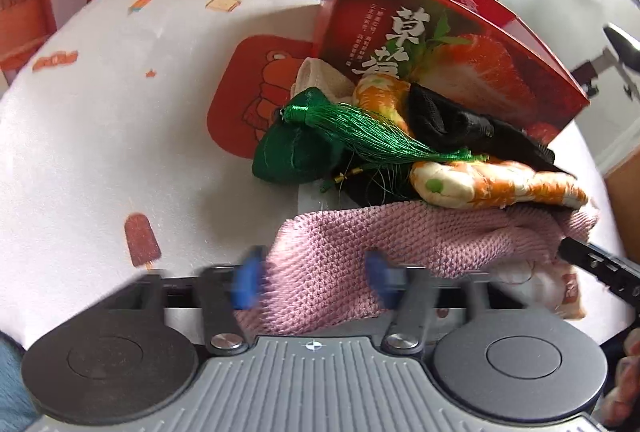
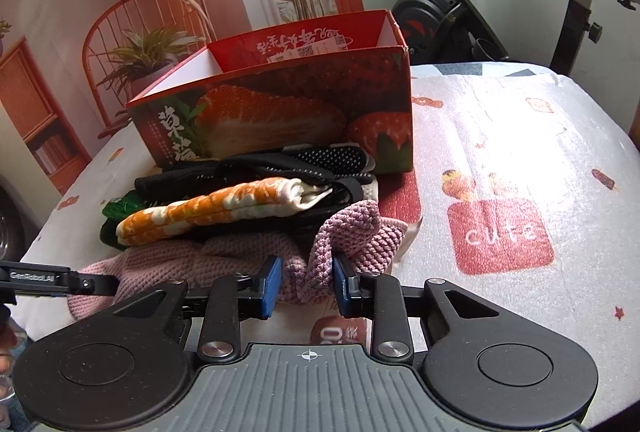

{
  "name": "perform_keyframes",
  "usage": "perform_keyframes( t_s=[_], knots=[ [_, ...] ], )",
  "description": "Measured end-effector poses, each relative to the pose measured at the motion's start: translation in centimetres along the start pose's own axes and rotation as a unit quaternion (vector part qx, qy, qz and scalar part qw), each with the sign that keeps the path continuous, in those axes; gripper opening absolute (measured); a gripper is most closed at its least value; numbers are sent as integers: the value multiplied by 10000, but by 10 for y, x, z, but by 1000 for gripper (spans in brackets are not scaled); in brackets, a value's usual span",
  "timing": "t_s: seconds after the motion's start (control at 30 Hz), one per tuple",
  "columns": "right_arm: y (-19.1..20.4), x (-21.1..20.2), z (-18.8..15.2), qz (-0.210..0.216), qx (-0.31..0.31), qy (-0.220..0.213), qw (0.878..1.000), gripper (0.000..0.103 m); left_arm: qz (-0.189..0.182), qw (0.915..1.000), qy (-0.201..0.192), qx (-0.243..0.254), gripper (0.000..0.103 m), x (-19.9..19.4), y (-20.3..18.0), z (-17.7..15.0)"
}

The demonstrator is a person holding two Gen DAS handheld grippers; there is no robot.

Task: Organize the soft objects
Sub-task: 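Close the left tool on the pink knitted cloth and lift it, then carry the pink cloth with the left tool into the red box and release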

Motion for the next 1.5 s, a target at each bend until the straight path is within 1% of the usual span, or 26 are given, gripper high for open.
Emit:
perform_keyframes(
  t_s=[0.03,0.13,0.23,0.3,0.43,0.53,0.57,0.6,0.63,0.67,0.7,0.73,0.93,1.03,1.23,1.3,1.4,1.5],
  knots=[
    [1,-1,-1,-3,-7,24,10000,26,102,9999,31,117,18,1,-1,0],
    [0,-2,-2,-62,-2,32,10000,28,325,9990,-34,302,11,-1,-1,-1],
    [-3,-2,1,-135,49,-21,9999,35,386,9987,-148,309,10,-5,2,1],
    [-5,-1,3,-189,58,-85,9998,37,405,9986,-188,266,10,-7,5,2],
    [-10,2,12,-239,130,-216,9994,48,386,9989,-189,179,10,-6,8,2],
    [-17,10,17,-267,260,-218,9991,48,382,9989,-209,157,10,-6,8,2],
    [-18,13,17,-249,314,-181,9990,47,377,9989,-220,149,10,-6,8,3],
    [-20,15,16,-228,345,-133,9991,41,365,9990,-238,138,10,-7,8,3],
    [-19,16,15,-188,341,-76,9992,29,349,9990,-263,126,9,-8,8,4],
    [-18,15,13,-198,306,-52,9993,23,333,9989,-296,126,8,-9,8,5],
    [-16,14,12,-239,242,-45,9994,10,309,9988,-349,162,7,-12,7,7],
    [-13,13,12,-239,180,-28,9995,6,273,9985,-423,217,6,-15,5,7],
    [0,-10,13,-1,116,-122,9999,5,-80,9951,-913,371,6,-41,-5,19],
    [7,-24,17,110,98,-245,9996,5,-106,9918,-1183,468,6,-55,-9,25],
    [24,-48,27,222,-48,-468,9986,5,-197,9899,-1356,370,6,-70,-11,33],
    [29,-57,33,261,-119,-595,9978,5,-290,9891,-1414,307,5,-76,-8,39],
    [38,-67,41,321,-274,-724,9965,5,-426,9853,-1627,314,5,-91,-10,48],
    [44,-72,49,341,-361,-786,9957,5,-420,9810,-1833,466,5,-105,-15,57]
  ],
)
Point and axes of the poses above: each gripper's, at about its wrist camera, not at the fingertips, and x roughly the way its jaws point, y to its left, z to its top, the point moved 7 cm from there along x, roughly the way its jaws point, and after that the axes turned 6 degrees about x, right-handed, at the moved point
